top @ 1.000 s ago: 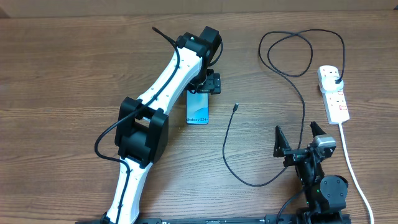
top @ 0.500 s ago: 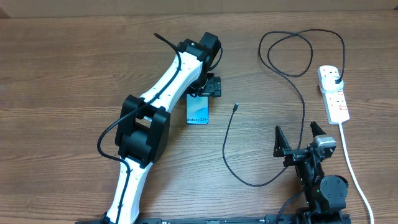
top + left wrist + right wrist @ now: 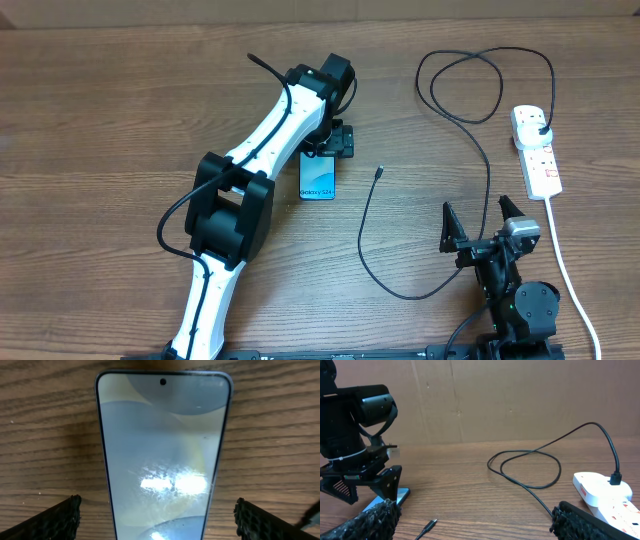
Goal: Plug charger to phone and switch on socket
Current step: 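Lower the open left gripper down onto the phone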
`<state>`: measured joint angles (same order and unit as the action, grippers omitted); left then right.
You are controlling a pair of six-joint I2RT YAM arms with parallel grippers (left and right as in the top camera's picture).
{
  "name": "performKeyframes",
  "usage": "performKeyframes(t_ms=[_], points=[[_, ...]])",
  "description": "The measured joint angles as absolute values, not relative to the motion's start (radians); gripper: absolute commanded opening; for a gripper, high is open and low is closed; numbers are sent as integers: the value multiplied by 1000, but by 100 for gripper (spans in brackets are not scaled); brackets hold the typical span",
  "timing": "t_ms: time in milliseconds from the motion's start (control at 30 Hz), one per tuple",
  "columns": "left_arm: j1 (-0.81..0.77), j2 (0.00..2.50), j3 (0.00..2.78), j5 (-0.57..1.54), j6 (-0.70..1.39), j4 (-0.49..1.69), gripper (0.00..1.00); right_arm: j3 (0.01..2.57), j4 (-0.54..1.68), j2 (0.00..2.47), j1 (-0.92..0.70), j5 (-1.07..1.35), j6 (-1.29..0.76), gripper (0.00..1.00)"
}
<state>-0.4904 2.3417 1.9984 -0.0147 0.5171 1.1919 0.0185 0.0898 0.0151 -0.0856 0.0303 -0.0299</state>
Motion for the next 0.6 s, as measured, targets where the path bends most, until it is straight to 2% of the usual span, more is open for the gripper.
performKeyframes(t_ms=[600], points=[[-490, 2342, 1954, -17, 517, 1163, 100, 19, 90, 15, -86, 30, -30, 100]])
